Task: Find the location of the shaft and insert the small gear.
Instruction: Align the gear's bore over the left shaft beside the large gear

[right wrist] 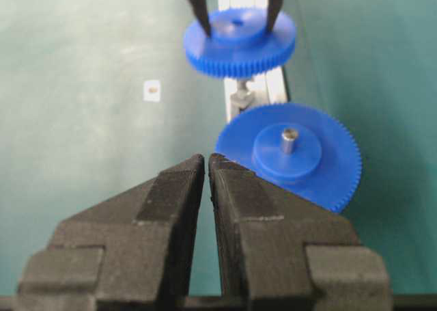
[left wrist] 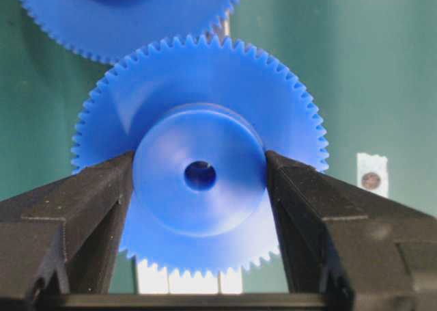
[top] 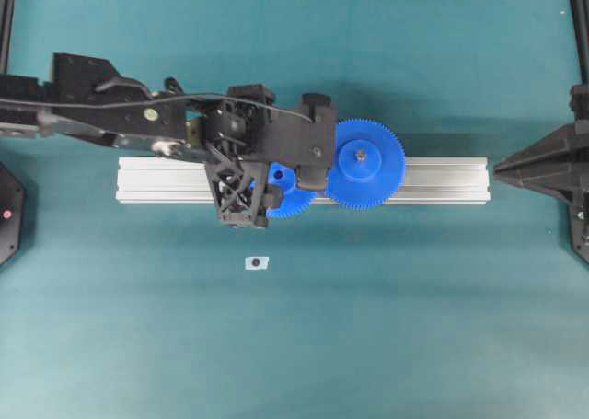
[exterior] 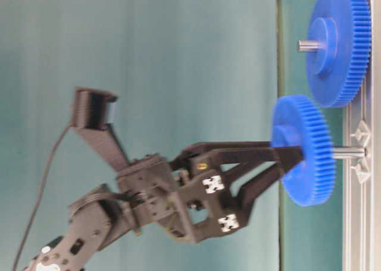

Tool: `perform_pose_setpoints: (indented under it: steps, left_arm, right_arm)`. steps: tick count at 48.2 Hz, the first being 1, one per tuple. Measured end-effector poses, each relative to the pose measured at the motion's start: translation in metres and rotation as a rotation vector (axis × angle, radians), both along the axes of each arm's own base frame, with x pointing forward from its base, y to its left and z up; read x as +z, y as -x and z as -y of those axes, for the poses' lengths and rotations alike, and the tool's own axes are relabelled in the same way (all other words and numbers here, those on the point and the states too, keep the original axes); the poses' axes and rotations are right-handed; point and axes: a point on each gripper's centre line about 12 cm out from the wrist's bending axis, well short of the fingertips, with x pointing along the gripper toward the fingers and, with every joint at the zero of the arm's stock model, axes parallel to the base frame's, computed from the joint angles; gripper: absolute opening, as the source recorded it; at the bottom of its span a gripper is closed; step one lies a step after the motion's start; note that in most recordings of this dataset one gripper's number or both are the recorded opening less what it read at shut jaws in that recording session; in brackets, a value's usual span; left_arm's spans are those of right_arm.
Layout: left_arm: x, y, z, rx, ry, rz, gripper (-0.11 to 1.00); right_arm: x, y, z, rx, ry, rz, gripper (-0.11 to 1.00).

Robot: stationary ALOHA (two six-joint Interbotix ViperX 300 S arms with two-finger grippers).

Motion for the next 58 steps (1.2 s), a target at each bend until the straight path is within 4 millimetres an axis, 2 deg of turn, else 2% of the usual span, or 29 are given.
perform_pose_setpoints:
  steps: [19, 32, 58]
  left_arm:
    - [-0.004, -0.002, -0.007, 0.014, 0.000, -0.014, 0.65]
    - [-0.009, 0.008, -0.013, 0.023, 0.001, -0.102, 0.65]
    - [-0.007, 0.017, -0.013, 0.019, 0.001, -0.151, 0.65]
  right_arm:
    - [-0.002, 0.001, 0.000, -0.002, -0.002, -0.003, 0.19]
    - [-0.002, 0.001, 0.000, -0.003, -0.002, -0.003, 0.19]
    - [-0.002, 0.001, 0.000, -0.003, -0.002, -0.001, 0.19]
